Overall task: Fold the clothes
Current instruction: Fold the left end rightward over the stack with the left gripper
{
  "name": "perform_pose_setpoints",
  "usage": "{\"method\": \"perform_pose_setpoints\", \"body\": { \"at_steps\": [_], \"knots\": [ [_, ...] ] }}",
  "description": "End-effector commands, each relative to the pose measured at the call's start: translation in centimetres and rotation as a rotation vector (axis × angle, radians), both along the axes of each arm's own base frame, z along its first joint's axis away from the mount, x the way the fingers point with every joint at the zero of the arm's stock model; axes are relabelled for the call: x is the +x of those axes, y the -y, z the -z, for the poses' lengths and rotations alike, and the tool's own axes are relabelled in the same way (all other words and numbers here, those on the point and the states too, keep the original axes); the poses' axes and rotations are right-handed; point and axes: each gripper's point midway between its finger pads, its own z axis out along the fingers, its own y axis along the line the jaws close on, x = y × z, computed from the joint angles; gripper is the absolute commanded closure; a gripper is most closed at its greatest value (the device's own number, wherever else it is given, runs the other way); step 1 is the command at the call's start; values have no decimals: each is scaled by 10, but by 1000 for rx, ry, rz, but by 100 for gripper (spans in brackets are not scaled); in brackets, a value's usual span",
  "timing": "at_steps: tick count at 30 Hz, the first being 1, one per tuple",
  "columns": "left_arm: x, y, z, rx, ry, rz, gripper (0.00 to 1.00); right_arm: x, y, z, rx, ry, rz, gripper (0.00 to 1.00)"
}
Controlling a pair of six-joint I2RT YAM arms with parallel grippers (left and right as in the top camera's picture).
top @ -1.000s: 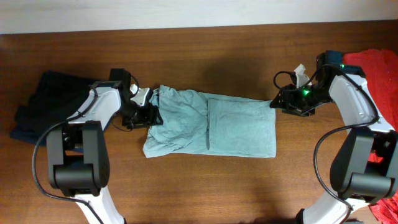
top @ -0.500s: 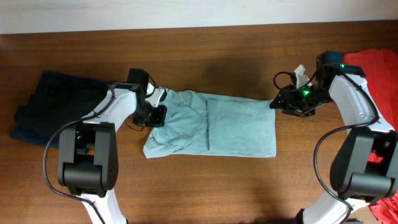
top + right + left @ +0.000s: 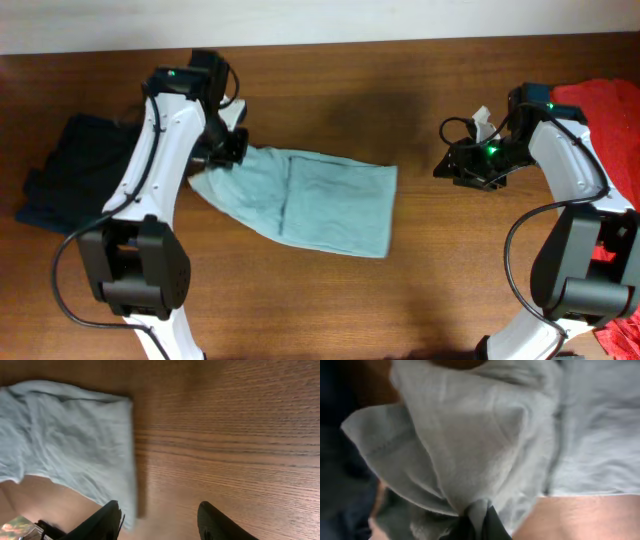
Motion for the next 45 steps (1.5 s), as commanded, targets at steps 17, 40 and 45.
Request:
{"method": "perform_pose_setpoints", "body": {
  "at_steps": [17,40,45],
  "knots": [
    [-62,198,20,85,71,339,99,0,1,-9,-3,24,-8,45],
    [-14,187,-22,293,272,327,30,-3,-4,-11,24,22,-23,46],
    [-5,151,-17,91,95,202,52,-2,-38,-39,155,141,-148,45]
  ]
}}
